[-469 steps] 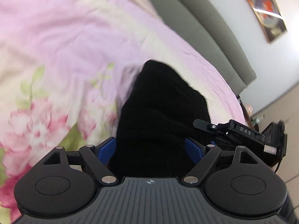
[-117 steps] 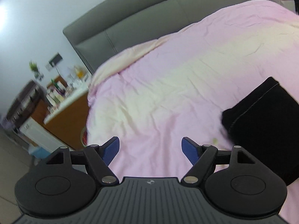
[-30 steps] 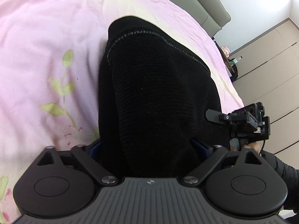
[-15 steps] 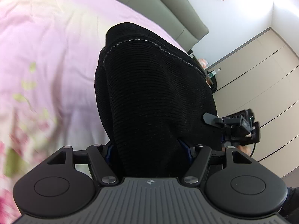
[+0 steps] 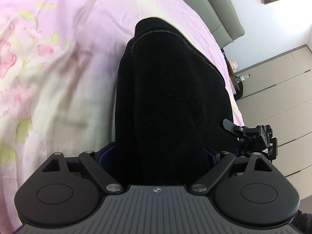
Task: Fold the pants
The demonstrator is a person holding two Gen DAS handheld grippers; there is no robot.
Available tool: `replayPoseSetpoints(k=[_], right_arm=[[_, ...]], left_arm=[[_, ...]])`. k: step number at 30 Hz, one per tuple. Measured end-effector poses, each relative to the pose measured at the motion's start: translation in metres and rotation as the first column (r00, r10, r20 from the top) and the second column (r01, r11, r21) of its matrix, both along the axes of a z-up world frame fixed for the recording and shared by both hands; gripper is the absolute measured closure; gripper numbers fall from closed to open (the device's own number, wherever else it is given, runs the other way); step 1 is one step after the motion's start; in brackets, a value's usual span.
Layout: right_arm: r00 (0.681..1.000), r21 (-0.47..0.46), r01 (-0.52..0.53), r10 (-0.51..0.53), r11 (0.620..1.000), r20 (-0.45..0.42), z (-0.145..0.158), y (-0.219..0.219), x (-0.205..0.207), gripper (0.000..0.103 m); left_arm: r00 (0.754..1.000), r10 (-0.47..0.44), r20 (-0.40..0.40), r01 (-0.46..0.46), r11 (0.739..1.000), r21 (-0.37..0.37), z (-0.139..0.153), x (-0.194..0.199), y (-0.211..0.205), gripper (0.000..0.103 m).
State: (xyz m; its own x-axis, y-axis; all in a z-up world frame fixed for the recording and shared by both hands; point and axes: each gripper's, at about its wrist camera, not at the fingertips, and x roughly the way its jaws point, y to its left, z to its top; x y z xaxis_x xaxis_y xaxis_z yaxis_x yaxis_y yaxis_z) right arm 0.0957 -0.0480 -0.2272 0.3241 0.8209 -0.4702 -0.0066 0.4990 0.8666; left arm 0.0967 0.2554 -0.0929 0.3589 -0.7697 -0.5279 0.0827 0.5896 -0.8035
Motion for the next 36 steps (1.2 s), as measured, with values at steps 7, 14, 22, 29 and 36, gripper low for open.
replayPoseSetpoints(k=[7,14,22,29,36], right_arm=[[0.999,0.002,-0.003,0.003,1.000,-0.042,-0.006,-0.005,0.012,0.020],[1.000,-0.040,-0.026,0.025,0.999,-0.013,-0.007,0.004,0.015,0.024],[0.999,-0.011,-0.004,0.004,1.000,0.035,0.023,0.002,0.005,0.031],[0.987,0.050,0.036,-0.043,0.998,0.153,0.083,-0.048,-0.014,0.031],[0.966,0.058,0.100,-0.111,0.993,0.235,0.134,-0.114,-0.021,0.031]], left_arm=[[0.998,-0.059,0.024,0.058,0.997,0.047,-0.006,0.044,0.006,0.000],[0.995,-0.089,0.051,0.090,0.996,-0.007,-0.010,0.051,0.008,0.014],[0.984,-0.126,0.127,0.119,0.991,0.059,0.037,0.053,0.000,0.026],[0.948,-0.190,0.254,0.161,0.978,0.130,0.097,0.029,-0.009,0.026],[0.911,-0.257,0.323,0.219,0.964,0.151,0.098,0.029,-0.015,0.026]])
